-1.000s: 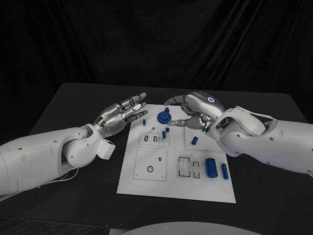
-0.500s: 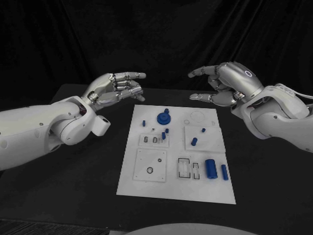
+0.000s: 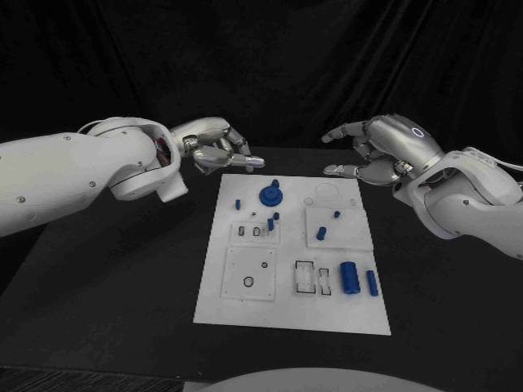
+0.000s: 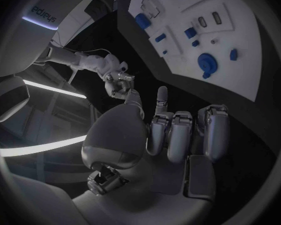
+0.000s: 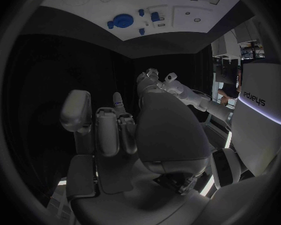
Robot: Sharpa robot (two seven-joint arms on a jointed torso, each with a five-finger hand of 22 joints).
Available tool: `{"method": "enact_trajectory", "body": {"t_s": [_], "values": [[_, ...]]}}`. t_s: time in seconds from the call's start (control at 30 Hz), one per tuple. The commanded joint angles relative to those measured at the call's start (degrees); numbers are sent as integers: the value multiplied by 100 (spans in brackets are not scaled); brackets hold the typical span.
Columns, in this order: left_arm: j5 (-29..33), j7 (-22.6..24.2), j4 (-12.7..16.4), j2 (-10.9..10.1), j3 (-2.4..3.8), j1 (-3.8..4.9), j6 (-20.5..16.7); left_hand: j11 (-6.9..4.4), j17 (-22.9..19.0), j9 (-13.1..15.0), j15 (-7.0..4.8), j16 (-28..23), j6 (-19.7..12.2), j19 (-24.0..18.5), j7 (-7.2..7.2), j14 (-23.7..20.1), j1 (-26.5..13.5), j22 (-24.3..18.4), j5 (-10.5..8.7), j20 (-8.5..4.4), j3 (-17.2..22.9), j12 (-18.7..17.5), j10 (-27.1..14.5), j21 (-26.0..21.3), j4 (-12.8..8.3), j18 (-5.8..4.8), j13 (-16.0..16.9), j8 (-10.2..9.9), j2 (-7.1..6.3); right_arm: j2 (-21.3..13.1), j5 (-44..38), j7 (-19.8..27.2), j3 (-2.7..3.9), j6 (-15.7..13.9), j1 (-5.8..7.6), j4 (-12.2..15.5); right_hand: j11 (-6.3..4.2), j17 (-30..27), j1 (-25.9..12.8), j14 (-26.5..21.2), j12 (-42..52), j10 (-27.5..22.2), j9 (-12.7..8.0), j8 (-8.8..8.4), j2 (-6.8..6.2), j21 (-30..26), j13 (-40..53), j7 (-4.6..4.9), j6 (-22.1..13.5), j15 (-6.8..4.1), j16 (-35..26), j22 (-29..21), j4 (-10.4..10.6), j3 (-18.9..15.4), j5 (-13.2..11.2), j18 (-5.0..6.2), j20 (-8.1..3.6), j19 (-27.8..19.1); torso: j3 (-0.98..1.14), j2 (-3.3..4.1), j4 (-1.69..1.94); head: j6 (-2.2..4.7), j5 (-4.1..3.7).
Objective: Assemble the parts on the task board
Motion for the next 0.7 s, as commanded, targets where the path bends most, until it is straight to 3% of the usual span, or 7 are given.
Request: {"method": "enact_trajectory", "body": {"t_s": [0.03, 0.13, 0.17, 0.2, 0.4, 0.6, 0.7], "values": [[-620, -1612, -42, 149, 6, 48, 988, -110, 1504, 271, -95, 15, 246, 86, -120, 605, -155, 585, 3, -62, -27, 19, 601, 58, -1, -99, 1504, 230, 79, -15, -57, -221, 3, 181, -62, -10, 42, 789, 10, 380, 20, 611, -8, 42, 75, 61, 1508, 11, 71, 37, 52, 481, -1, 38, 49, -36, 2, 57, 54, -29, -42, -39, -6], [-667, -2096, -134, 383, 7, 74, 1367, -242, 1504, 617, -220, 15, 438, 130, -260, 605, -190, 651, 144, -184, 11, 19, 601, 84, -35, -109, 1504, 426, 158, -19, -58, -262, 3, 257, -139, -31, 44, 795, -5, 384, 20, 611, -12, 60, 89, 69, 1508, 14, 98, 40, 59, 489, 2, 35, 71, -37, 3, 64, 98, -45, -78, -89, 14], [-677, -2247, -168, 465, 7, 79, 1512, -275, 1504, 695, -258, 15, 479, 127, -296, 605, -148, 651, 199, -215, 46, 19, 601, 82, -61, -109, 1504, 441, 180, -15, -58, -277, 3, 290, -166, -40, 45, 795, -8, 385, 20, 611, -13, 64, 93, 75, 1508, 16, 105, 40, 60, 493, 2, 35, 75, -39, 3, 68, 102, -47, -82, -95, 19], [-685, -2376, -198, 543, 7, 84, 1640, -308, 1504, 755, -286, 15, 498, 87, -325, 605, -55, 616, 262, -250, 108, 19, 601, 65, -123, -97, 1504, 426, 208, -9, -58, -292, 3, 321, -191, -50, 46, 795, -11, 385, 20, 611, -14, 70, 96, 78, 1508, 17, 115, 40, 60, 495, 1, 34, 78, -39, 4, 70, 122, -56, -101, -114, 38], [-704, -2872, -358, 927, 7, 93, 2044, -363, 1504, 886, -351, 15, 543, 46, -369, 605, 40, 578, 385, -319, 231, 19, 601, 35, -196, -87, 1504, 322, 281, 24, -58, -342, 3, 436, -316, -100, 50, 799, 1, 388, 20, 611, -16, 105, 109, 73, 1508, 20, 176, 43, 65, 501, -12, 36, 85, -38, 6, 74, 177, -72, -174, -165, 153], [-709, -3255, -584, 1271, 7, 91, 2204, -367, 1504, 943, -374, 15, 560, -20, -349, 605, -156, 510, 461, -356, 279, 19, 601, -15, -95, -69, 1504, -14, 347, 65, -58, -367, 3, 497, -390, -143, 55, 809, -1, 394, 20, 611, -18, 160, 121, 98, 1508, 26, 276, 46, 77, 522, -15, 30, 92, -43, 9, 92, 199, -74, -223, -202, 256], [-710, -3370, -683, 1399, 6, 87, 2212, -349, 1504, 953, -362, 15, 561, -42, -326, 605, -176, 487, 501, -352, 333, 19, 601, -40, -122, -62, 1504, -237, 346, 84, -58, -376, 3, 510, -410, -158, 55, 813, -2, 396, 20, 611, -18, 166, 122, 100, 1508, 26, 287, 46, 80, 524, -15, 29, 94, -43, 9, 94, 196, -72, -212, -229, 265]]}}
